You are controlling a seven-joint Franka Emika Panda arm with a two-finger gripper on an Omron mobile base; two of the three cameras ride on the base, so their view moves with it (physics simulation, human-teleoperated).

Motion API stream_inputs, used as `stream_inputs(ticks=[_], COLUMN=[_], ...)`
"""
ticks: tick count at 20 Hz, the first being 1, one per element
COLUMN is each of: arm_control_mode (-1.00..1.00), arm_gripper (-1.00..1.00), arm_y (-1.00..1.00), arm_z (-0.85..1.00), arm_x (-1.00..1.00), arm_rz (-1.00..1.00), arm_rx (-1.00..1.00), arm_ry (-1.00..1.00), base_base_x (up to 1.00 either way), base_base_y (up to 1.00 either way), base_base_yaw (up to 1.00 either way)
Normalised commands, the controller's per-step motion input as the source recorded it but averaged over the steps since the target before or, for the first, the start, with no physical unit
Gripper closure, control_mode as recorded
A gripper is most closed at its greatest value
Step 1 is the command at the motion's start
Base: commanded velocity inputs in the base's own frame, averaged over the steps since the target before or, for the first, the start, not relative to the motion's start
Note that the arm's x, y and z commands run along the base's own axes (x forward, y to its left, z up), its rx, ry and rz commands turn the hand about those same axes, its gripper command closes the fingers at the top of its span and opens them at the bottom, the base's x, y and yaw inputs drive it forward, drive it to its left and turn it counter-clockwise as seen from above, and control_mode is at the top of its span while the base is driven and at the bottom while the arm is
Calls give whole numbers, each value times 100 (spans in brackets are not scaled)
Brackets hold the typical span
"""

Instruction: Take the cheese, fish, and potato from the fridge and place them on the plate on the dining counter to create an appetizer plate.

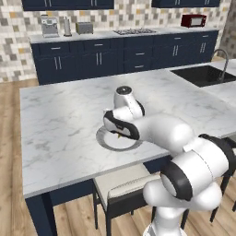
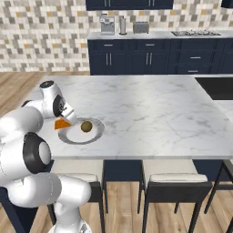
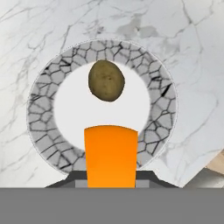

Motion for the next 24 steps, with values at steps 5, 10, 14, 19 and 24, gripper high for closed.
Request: stream_inputs(ticks=[5, 10, 14, 19, 24], arm_control_mode=[-100, -100, -100, -100, -100], arm_gripper=[100, 100, 100, 100, 100], arm_y=[3, 10, 13, 1, 0], arm_z=[-26, -26, -26, -25, -25], arm_x=[43, 39, 34, 33, 39], arm_rz=[0, 0, 0, 0, 0], arm_rx=[0, 0, 0, 0, 0], arm_ry=[0, 0, 0, 0, 0], base_base_x=[0, 0, 0, 0, 0], base_base_y=[0, 0, 0, 0, 0], base_base_yaw=[0, 0, 0, 0, 0])
